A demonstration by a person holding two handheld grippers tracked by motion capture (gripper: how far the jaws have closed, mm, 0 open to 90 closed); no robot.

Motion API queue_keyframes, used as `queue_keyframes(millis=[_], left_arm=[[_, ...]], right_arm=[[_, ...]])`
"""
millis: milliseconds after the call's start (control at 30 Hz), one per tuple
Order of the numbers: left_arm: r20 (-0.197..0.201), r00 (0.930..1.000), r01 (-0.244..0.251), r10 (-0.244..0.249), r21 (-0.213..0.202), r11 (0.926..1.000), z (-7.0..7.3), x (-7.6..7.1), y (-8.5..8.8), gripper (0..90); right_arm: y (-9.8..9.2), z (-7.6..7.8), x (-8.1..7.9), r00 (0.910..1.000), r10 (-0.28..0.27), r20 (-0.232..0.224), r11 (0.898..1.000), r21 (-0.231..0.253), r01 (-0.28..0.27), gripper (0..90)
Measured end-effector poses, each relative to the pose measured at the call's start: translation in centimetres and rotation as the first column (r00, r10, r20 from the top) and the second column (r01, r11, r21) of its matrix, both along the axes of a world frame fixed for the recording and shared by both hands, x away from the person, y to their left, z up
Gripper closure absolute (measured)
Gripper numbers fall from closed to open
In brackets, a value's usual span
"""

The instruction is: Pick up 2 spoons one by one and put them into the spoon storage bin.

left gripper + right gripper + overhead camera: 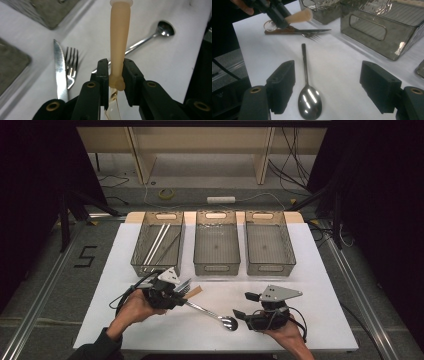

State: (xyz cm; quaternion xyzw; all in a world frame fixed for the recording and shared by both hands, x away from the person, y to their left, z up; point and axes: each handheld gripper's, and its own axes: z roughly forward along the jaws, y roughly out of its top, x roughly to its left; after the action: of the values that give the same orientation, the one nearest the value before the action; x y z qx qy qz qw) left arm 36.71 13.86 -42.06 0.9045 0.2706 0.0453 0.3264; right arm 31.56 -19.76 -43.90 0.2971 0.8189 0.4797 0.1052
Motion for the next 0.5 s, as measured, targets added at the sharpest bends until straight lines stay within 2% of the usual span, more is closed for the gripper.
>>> queue_keyframes(millis=[167,267,500], left_arm=[[0.032,0.9967,-0.073,0.075,-0.054,0.9958,0.8,0.4,0.4,75.5],[0.04,0.994,-0.098,0.102,-0.083,0.9917,1.2,0.6,0.4,75.5],[0.056,0.9919,-0.107,0.114,-0.108,0.9884,2.0,1.1,-0.1,75.6]], right_arm=[[0.0,0.0,0.0,1.0,-0.002,-0.002,1.0,-0.001,0.002,29.5],[0.0,0.0,0.0,1.0,-0.002,-0.002,1.0,-0.004,0.002,29.5],[0.1,-0.1,0.0,1.0,-0.003,-0.003,1.0,-0.006,0.003,29.5]])
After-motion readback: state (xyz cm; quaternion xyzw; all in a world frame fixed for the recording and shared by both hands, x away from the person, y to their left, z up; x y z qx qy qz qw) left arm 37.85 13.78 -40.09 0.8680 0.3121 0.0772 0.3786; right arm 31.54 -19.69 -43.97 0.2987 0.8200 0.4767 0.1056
